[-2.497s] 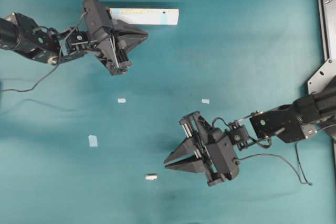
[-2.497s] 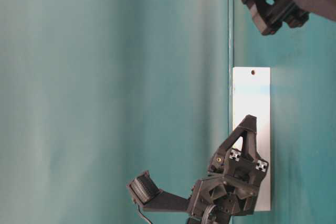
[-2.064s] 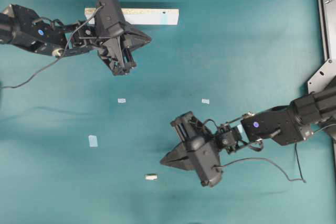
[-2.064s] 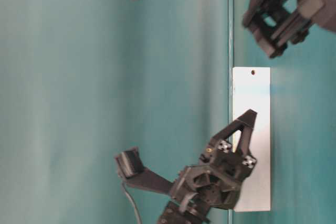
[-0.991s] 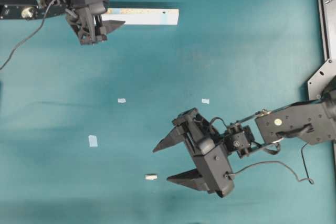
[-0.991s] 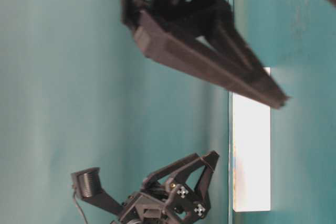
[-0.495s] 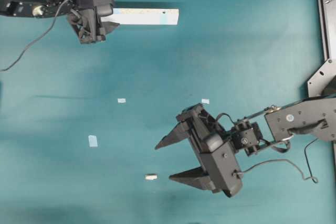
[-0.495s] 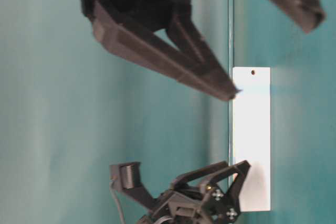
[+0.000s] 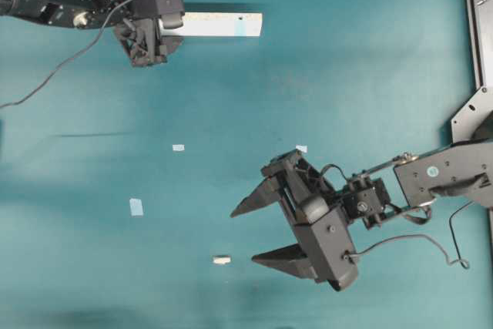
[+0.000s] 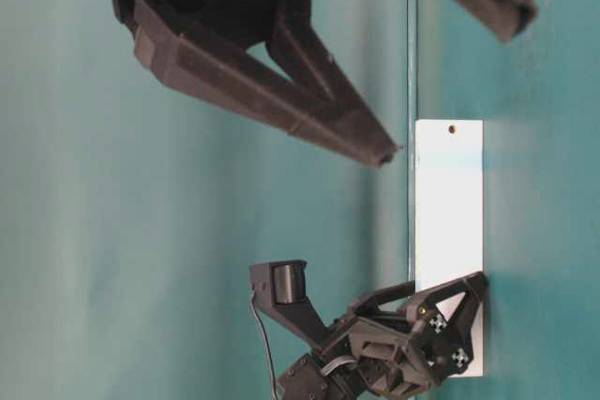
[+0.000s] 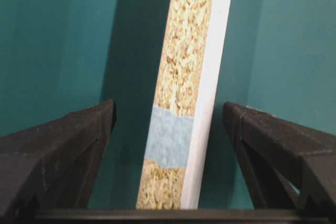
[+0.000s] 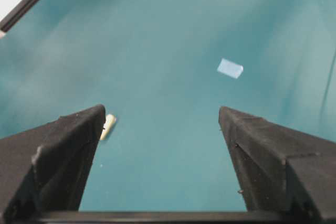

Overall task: Move the wooden board into place and insert the rod into its hole.
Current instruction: 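Lift the board with the left gripper and swing it toward center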

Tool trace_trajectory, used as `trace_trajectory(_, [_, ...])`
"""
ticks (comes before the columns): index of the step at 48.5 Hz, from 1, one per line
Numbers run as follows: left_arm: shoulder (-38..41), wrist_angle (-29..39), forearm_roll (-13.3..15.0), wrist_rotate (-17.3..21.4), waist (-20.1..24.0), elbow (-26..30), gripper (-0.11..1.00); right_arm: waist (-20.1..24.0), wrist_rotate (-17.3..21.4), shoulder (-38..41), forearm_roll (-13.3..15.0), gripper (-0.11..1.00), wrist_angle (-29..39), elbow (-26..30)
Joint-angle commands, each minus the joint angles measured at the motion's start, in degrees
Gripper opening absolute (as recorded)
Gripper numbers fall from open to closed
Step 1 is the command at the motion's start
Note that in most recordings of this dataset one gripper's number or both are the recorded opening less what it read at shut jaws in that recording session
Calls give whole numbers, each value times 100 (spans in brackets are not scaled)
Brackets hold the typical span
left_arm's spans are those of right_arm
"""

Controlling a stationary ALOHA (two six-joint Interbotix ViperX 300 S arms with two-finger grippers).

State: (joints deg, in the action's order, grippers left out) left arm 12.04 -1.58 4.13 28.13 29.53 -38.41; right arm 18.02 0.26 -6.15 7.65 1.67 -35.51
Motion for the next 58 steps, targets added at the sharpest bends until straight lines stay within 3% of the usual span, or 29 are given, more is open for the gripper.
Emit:
trace_trajectory(1, [0,-70,-18,18,26,105,90,18,9,-167,0,96,70,132])
trace_trajectory(7, [-26,-70,-18,9,26,44,81,18,9,-176,0,96,105,132])
trace_trajectory(14, [-53,-79,-9,-18,26,26,43,26,9,-185,0,96,114,132])
trace_trajectory(19, [-53,-97,-18,-26,26,62,23,26,9,-185,-9,96,114,132])
trace_trajectory(36, [-211,-88,-18,-299,-97,272,23,26,9,-255,0,96,114,149])
trace_trajectory(48, [-747,35,-18,-993,-501,369,23,18,18,-439,-9,96,325,220])
trace_trajectory(58, [-817,202,-18,-1793,-1143,457,23,18,26,-545,0,96,668,308])
